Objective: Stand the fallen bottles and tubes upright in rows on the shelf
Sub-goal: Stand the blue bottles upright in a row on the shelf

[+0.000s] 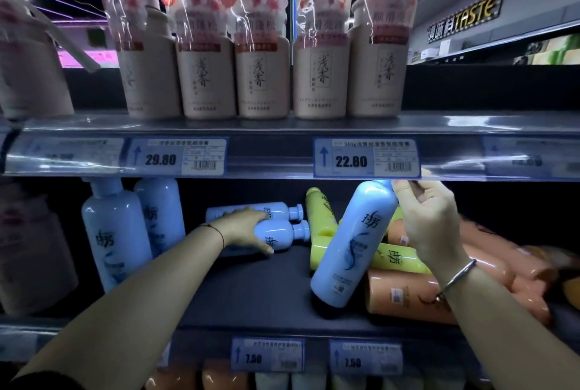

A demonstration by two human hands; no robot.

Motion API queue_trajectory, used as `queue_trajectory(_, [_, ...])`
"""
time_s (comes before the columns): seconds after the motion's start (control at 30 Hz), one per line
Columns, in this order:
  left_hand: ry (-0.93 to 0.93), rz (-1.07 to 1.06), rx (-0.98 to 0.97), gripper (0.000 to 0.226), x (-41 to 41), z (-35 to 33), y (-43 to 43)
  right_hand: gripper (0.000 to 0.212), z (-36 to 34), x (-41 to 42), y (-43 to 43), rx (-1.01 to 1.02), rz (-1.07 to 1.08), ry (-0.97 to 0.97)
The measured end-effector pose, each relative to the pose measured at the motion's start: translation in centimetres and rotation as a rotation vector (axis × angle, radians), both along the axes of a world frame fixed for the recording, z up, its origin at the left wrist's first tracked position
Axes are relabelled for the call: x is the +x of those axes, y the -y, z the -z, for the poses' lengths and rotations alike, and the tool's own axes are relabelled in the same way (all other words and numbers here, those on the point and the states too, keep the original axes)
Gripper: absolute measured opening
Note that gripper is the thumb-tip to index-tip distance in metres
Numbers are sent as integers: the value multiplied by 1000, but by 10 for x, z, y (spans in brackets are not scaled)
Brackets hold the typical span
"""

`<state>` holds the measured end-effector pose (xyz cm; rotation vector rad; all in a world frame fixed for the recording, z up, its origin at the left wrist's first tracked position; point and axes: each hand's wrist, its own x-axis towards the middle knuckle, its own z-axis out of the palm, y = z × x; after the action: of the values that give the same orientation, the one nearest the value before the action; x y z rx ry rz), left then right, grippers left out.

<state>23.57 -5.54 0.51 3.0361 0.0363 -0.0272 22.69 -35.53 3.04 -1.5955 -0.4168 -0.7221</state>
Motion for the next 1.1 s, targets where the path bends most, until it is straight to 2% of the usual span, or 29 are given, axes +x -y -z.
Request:
queue_trajectory(0.13, [136, -28, -179, 73, -6, 9, -3, 56, -6, -3, -7, -12, -62, -2])
queue_trajectory(0.27, [368, -3, -441, 64, -20, 6, 0, 46, -5, 2, -14, -51, -249, -48])
queue_trajectory(0.43, [550, -33, -719, 46, -45, -5, 7, 14, -7, -13, -22, -112, -358, -107])
queue_trajectory(0.5, [556, -63, -836, 42, -55, -4, 6, 27, -6, -13, -22, -188, -424, -177])
queue_trajectory(0.57, [561, -117, -952, 56, -64, -2, 4, 45, -6, -12, -22, -273, -439, -214])
queue_trajectory(0.67, [596, -141, -1048, 52, -78, 5, -2, 52, -9, -20, -31, -307, -462, -200])
queue_trajectory(0.8, [624, -130, -1163, 62, -93, 10, -7, 61, -3, -22, -46, -227, -546, -206])
queue_trajectory(0.87, [643, -123, -1208, 58, -100, 12, -10, 56, -1, -23, -51, -214, -554, -201])
queue_trajectory(1.1, [654, -44, -1162, 57, -116, 12, -10, 70, 8, -30, -49, -236, -494, -206])
